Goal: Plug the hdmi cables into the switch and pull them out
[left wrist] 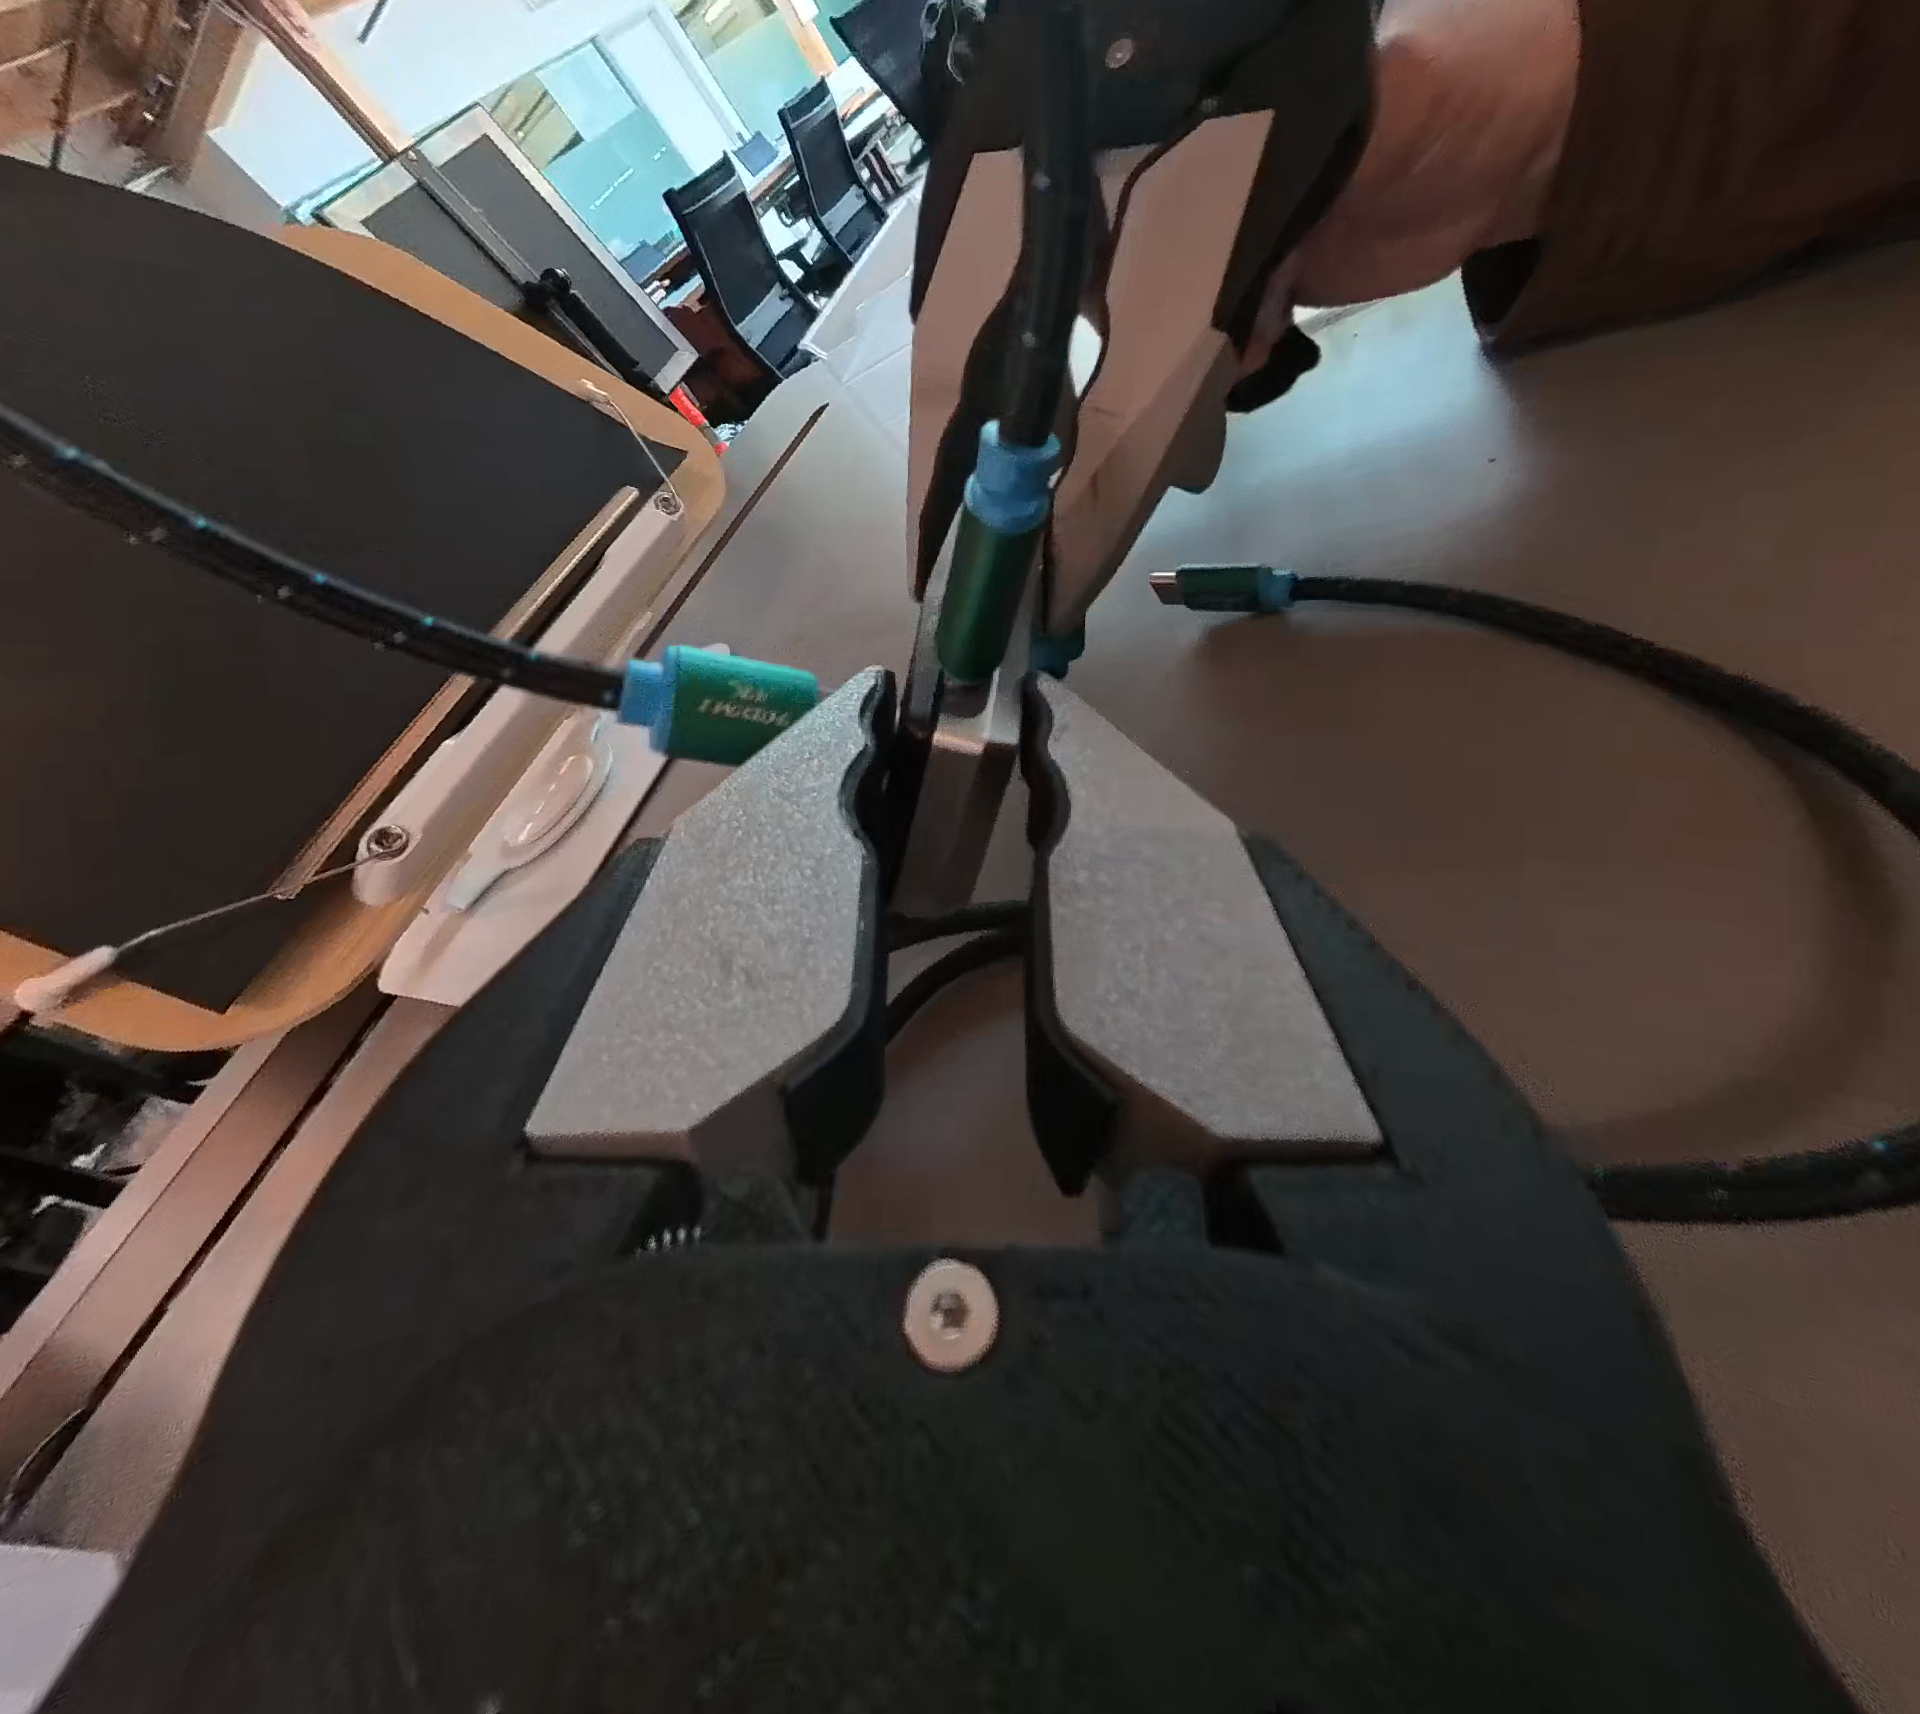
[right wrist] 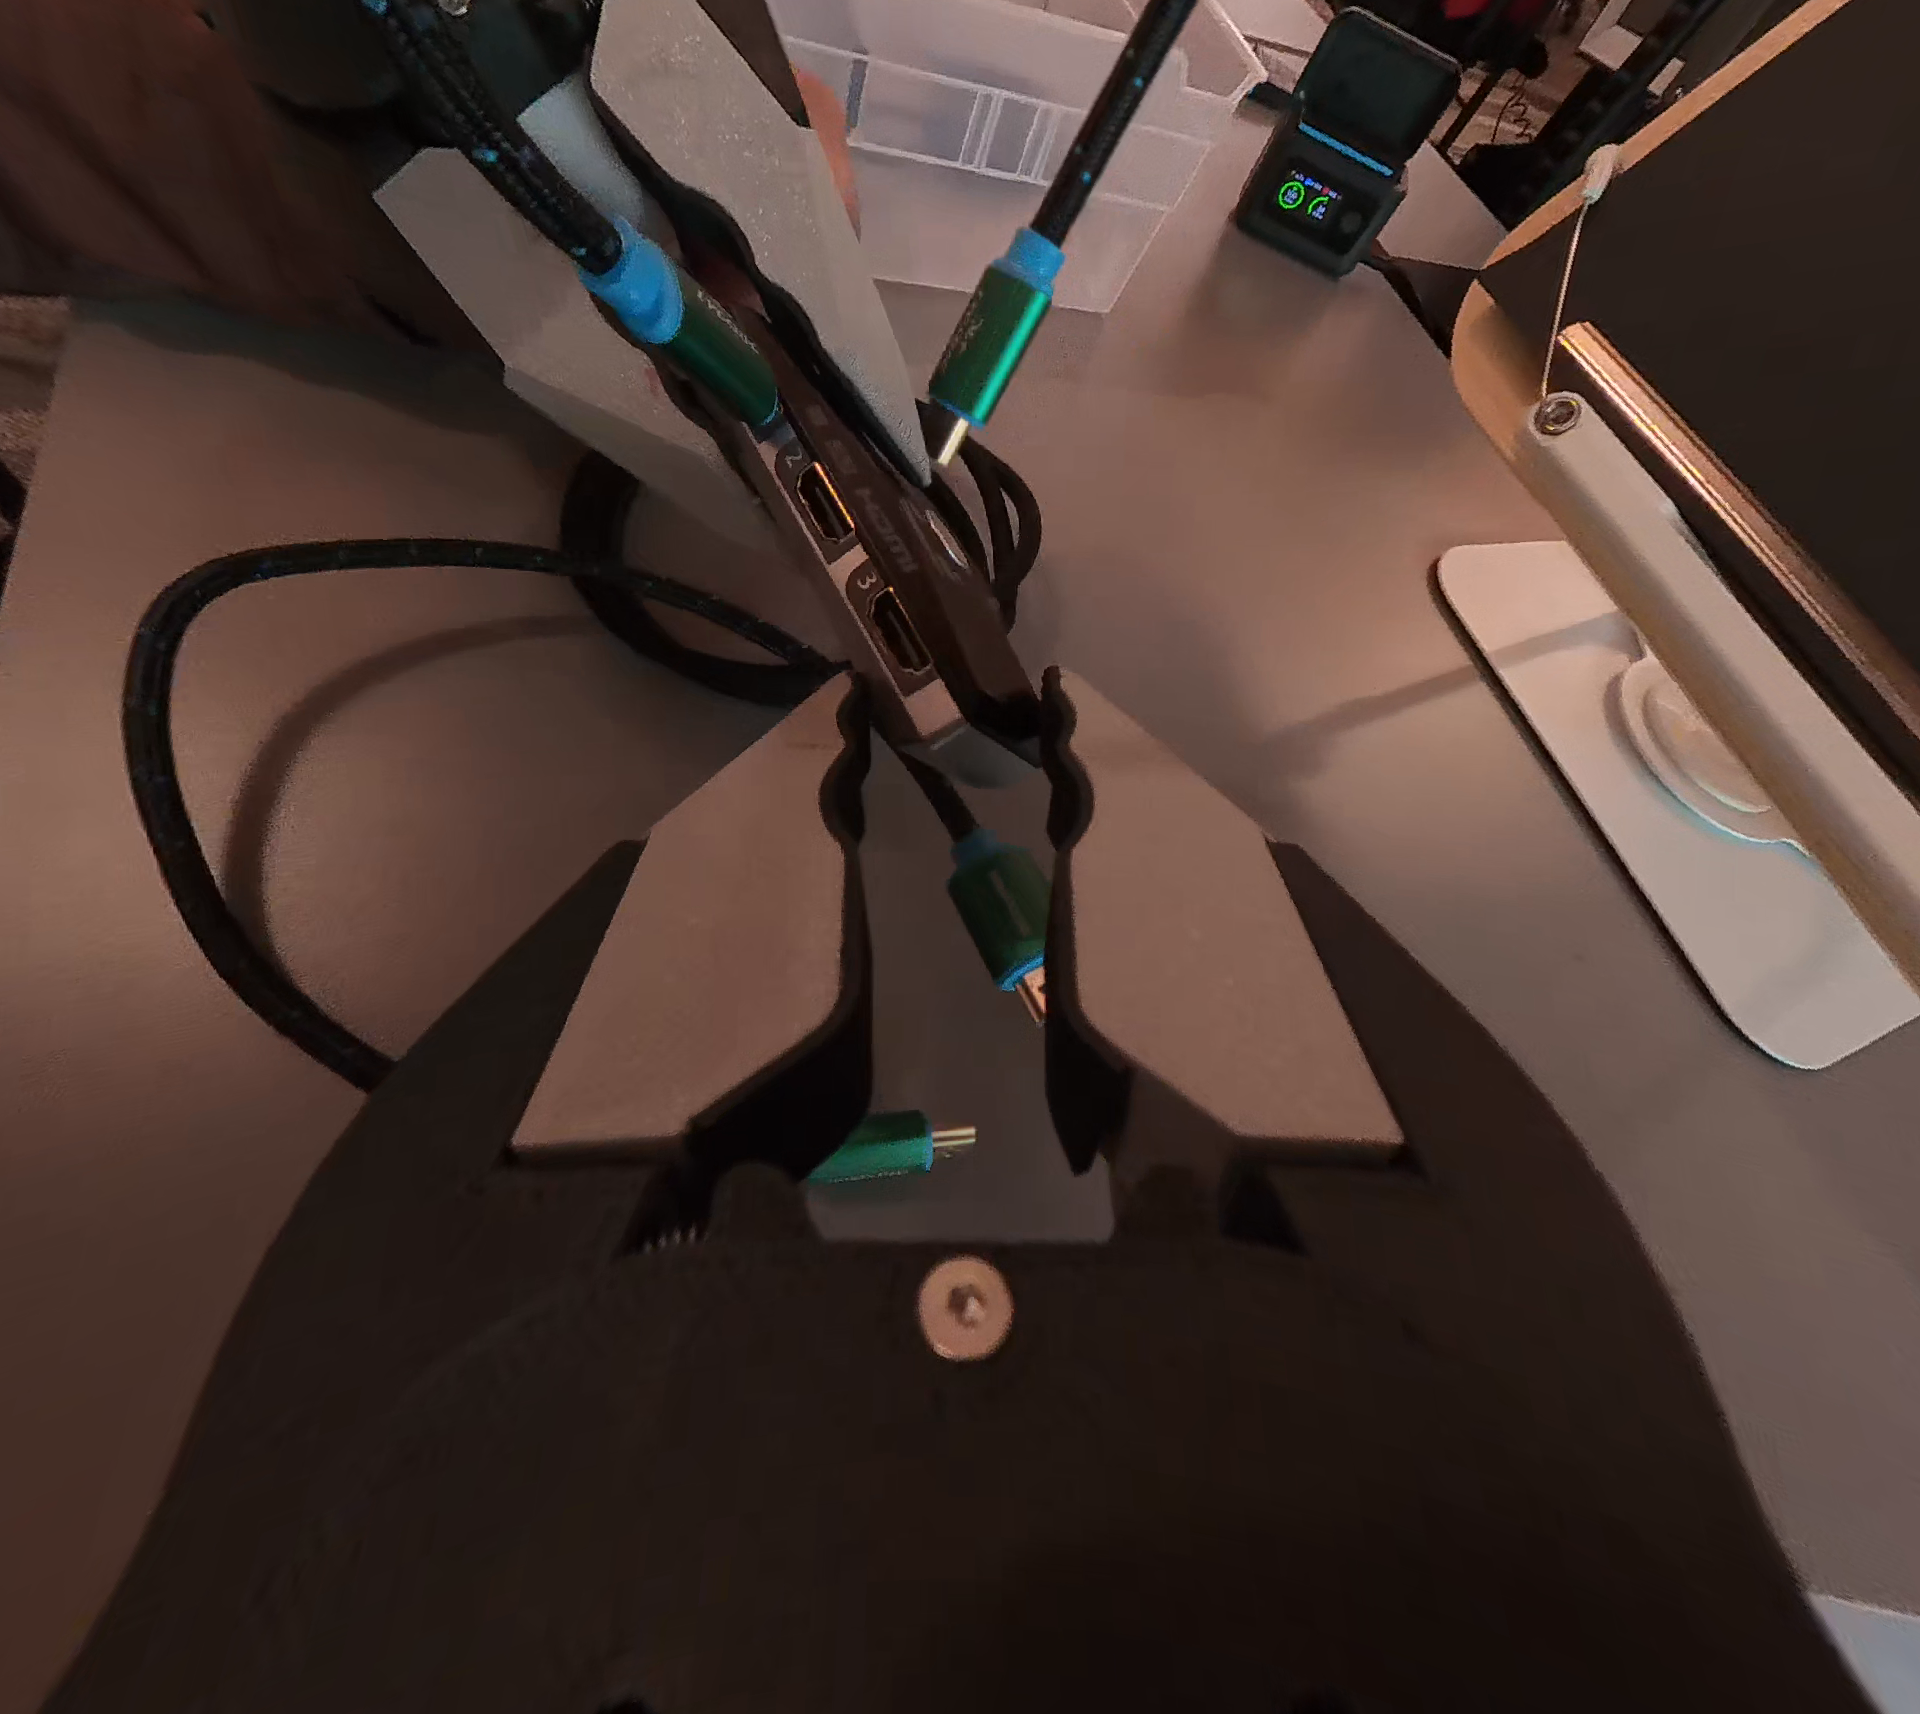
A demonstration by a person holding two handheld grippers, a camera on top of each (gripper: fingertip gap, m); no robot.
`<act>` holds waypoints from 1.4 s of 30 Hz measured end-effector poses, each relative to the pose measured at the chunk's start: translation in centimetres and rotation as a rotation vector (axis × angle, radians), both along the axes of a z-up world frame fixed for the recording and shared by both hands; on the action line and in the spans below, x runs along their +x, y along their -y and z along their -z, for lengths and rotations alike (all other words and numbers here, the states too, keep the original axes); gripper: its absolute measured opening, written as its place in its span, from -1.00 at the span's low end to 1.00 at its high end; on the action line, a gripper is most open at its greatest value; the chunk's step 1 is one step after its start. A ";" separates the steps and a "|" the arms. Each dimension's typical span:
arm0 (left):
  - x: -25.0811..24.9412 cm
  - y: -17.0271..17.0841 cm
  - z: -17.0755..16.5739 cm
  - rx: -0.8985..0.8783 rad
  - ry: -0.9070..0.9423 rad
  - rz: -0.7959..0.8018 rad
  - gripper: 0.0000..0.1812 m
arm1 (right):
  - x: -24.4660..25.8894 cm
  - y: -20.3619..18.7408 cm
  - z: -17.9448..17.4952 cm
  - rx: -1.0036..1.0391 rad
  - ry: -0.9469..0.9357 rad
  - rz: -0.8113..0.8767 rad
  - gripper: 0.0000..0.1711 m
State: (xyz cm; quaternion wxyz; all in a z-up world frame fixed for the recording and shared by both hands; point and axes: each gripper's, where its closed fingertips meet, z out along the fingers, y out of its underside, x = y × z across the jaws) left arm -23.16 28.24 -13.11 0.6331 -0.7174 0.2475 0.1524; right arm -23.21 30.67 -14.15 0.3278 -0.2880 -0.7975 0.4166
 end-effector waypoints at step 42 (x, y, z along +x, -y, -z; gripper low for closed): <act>-6.4 0.4 -1.7 0.093 -0.202 -0.387 -0.79 | 7.8 -3.3 4.3 -0.260 0.375 0.581 -0.24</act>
